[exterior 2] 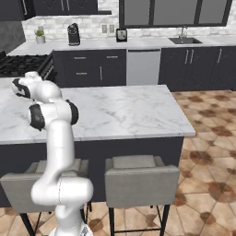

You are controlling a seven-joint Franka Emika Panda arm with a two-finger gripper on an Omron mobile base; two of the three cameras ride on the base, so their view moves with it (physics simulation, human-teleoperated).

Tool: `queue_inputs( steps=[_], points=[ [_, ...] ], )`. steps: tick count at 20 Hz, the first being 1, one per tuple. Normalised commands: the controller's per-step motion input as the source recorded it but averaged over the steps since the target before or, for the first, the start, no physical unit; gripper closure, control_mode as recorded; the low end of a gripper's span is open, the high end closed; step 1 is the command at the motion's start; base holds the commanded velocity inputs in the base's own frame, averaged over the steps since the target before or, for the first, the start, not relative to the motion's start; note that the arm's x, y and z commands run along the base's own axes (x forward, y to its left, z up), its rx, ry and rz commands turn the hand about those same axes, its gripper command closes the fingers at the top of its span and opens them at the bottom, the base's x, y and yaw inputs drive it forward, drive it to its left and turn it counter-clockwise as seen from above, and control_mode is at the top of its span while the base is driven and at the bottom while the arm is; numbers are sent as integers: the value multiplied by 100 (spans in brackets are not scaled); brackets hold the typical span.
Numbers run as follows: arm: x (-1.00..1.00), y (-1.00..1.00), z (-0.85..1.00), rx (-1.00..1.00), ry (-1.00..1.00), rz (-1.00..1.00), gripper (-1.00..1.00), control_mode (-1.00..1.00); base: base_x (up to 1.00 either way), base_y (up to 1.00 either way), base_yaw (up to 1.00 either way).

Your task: Take the cheese, fish, and broccoli from the fridge and place them on the plate on the dining counter to create an appetizer plate.

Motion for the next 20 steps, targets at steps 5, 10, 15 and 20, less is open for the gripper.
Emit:
queue_inputs(
  steps=[5,10,15,20],
  points=[
    [23,5,-31,-1,2,-6,100,-100,0,0,0],
    [0,0,-55,0,-1,-1,100,-100,0,0,0],
    [-1,-3,-50,-3,-22,0,100,-100,0,0,0],
    [0,-4,-35,-7,-42,0,100,-100,0,0,0]
  ],
)
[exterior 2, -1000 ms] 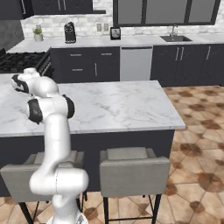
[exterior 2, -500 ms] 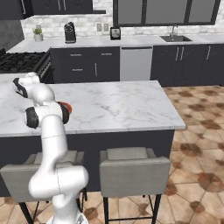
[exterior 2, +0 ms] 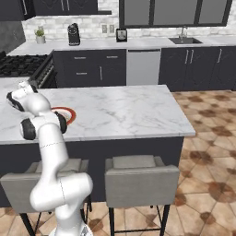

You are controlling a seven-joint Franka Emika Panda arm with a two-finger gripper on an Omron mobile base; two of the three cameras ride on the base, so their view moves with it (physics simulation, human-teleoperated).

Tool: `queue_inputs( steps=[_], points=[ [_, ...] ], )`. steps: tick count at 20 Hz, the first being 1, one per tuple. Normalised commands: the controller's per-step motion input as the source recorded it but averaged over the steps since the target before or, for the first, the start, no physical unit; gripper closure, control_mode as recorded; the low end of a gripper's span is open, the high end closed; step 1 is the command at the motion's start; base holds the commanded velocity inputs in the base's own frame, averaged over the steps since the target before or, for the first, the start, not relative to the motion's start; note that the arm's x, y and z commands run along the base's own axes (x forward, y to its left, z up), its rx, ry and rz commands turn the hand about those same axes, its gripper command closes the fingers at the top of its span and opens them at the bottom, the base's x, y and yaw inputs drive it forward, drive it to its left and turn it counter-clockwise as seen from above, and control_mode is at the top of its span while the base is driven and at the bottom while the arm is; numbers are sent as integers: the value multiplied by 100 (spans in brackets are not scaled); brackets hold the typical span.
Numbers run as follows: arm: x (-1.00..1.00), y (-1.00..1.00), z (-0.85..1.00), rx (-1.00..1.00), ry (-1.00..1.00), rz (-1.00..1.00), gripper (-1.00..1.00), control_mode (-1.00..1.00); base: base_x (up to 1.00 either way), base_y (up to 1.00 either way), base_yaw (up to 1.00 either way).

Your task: Take the cheese, fish, and broccoli from the fridge and place them on the plate on the dining counter to create an appetizer plate.

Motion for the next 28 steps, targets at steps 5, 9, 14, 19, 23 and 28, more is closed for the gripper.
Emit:
queue_inputs(
  steps=[5,9,14,19,23,28],
  points=[
    [0,-12,-33,-2,-34,0,100,-100,0,0,0],
    [0,-33,-15,0,-25,0,100,-100,0,0,0],
    [4,-42,0,0,-21,0,-100,-100,0,0,0],
    [3,-30,0,0,-14,0,-100,-100,0,0,0],
    [2,-15,0,1,-9,0,-100,-100,0,0,0],
    [-24,0,54,0,-23,0,-100,-100,0,0,0]
  ],
)
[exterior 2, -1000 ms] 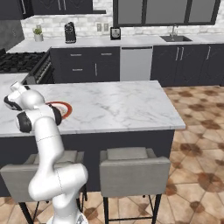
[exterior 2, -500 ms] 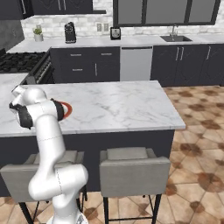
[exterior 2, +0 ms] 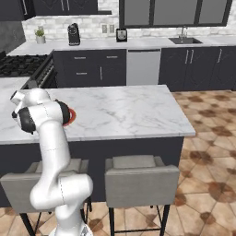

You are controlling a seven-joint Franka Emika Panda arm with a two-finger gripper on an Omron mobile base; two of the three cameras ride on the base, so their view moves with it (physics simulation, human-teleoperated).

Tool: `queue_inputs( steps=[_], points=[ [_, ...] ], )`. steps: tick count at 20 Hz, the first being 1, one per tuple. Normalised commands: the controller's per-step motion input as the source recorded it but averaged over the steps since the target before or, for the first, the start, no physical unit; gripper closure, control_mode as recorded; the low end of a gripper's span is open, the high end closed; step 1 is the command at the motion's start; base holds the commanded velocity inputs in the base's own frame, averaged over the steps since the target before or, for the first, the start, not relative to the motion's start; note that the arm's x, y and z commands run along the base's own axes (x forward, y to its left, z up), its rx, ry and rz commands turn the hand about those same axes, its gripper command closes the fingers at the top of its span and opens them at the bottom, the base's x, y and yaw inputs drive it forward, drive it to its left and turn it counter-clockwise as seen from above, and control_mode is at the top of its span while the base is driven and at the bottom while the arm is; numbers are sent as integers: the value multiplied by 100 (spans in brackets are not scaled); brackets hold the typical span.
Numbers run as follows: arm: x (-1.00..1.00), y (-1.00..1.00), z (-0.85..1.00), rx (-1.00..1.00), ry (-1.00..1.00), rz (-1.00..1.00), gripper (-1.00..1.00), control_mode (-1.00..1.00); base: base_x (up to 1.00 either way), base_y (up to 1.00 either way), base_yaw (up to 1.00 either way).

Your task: Take the cheese, fish, and broccoli from the fridge and place them on the plate on the dining counter to create an appetizer plate.

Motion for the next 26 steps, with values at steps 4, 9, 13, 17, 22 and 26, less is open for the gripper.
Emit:
queue_inputs(
  steps=[4,9,13,17,22,26],
  points=[
    [-46,0,100,2,-30,0,-100,-100,0,0,0],
    [-36,0,100,6,-24,0,-100,-100,0,0,0],
    [-72,-5,100,10,-15,0,-100,-100,0,0,0],
    [-81,-37,100,16,-5,6,-100,-100,0,0,0],
    [-65,-67,100,24,4,15,-100,-100,0,0,0],
    [-26,-72,100,22,17,18,-100,-100,0,0,0]
  ],
)
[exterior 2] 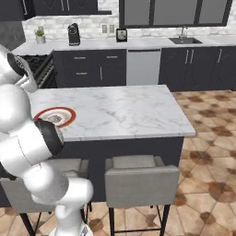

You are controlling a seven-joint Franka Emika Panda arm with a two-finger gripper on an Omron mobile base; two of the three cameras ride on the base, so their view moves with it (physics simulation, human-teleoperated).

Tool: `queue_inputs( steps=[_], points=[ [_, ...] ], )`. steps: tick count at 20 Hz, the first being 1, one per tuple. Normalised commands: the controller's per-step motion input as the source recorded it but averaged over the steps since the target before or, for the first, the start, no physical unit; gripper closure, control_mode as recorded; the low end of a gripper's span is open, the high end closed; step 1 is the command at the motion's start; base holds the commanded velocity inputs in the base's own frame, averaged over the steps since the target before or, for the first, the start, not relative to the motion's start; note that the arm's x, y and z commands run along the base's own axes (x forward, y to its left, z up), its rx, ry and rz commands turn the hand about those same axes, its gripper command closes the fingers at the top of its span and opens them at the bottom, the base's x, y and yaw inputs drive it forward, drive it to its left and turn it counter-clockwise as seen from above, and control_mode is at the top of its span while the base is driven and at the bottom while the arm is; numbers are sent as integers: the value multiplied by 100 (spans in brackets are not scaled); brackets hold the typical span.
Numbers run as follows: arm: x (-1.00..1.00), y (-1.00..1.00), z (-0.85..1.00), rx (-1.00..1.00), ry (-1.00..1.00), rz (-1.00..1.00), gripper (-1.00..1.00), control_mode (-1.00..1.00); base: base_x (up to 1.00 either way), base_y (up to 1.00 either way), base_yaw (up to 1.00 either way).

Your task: Take the cheese, fish, and broccoli from the fridge and place them on the plate on the dining counter to create an appetizer plate.

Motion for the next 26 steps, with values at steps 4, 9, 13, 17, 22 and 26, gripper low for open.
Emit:
queue_inputs(
  steps=[4,9,13,17,22,26],
  points=[
    [-25,-75,79,2,15,22,-100,-100,0,0,0],
    [-22,-72,22,-18,12,34,-100,-100,0,0,0],
    [-10,-52,0,-35,15,41,-100,-100,0,0,0],
    [-10,-35,-10,-41,9,43,-100,-100,0,0,0],
    [0,-29,-14,-39,7,42,-100,-100,0,0,0],
    [0,-10,-28,-26,6,30,-100,-100,0,0,0]
  ],
)
